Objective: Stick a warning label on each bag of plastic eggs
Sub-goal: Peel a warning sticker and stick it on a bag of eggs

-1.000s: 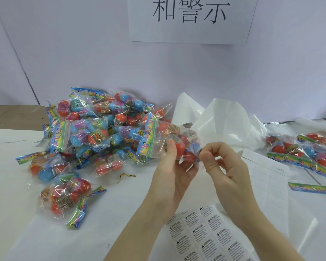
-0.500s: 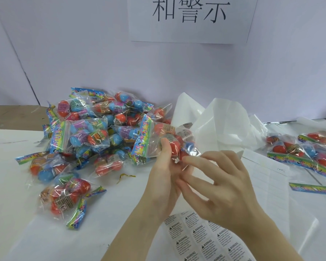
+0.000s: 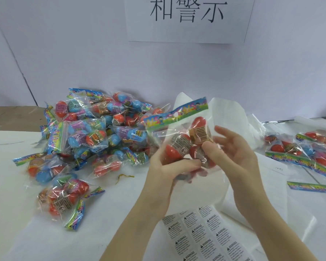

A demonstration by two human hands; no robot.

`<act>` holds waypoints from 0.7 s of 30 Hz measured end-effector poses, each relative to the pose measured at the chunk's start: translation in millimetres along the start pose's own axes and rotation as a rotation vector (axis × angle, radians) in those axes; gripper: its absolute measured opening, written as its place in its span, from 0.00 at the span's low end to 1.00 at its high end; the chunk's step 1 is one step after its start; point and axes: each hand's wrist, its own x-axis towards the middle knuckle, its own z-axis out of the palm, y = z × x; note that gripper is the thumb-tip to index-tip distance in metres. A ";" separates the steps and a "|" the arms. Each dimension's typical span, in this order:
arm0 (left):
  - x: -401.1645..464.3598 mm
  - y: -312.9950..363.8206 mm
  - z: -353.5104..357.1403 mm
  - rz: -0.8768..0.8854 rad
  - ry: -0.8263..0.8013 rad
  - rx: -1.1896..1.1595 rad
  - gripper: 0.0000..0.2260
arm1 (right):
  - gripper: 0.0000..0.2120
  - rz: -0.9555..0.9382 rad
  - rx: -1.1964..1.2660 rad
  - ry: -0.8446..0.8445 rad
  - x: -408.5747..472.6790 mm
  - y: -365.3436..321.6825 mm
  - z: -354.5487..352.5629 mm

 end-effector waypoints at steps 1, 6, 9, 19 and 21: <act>0.1 0.7 -0.7 0.018 0.024 0.002 0.11 | 0.16 0.032 0.069 -0.062 0.3 -1.2 -0.9; 1.1 2.7 -3.3 0.062 0.067 0.017 0.07 | 0.11 0.084 0.095 -0.198 -0.3 -5.0 -2.7; 1.1 0.5 -2.4 0.070 0.111 0.127 0.07 | 0.15 0.078 0.113 -0.124 -0.2 -4.2 -1.6; 0.1 -2.7 3.0 0.087 0.150 0.251 0.10 | 0.12 -0.365 -0.237 0.359 2.2 5.6 -3.0; -2.4 -3.8 7.6 0.037 -0.017 0.203 0.14 | 0.16 -0.521 -0.332 0.238 -3.4 9.2 2.5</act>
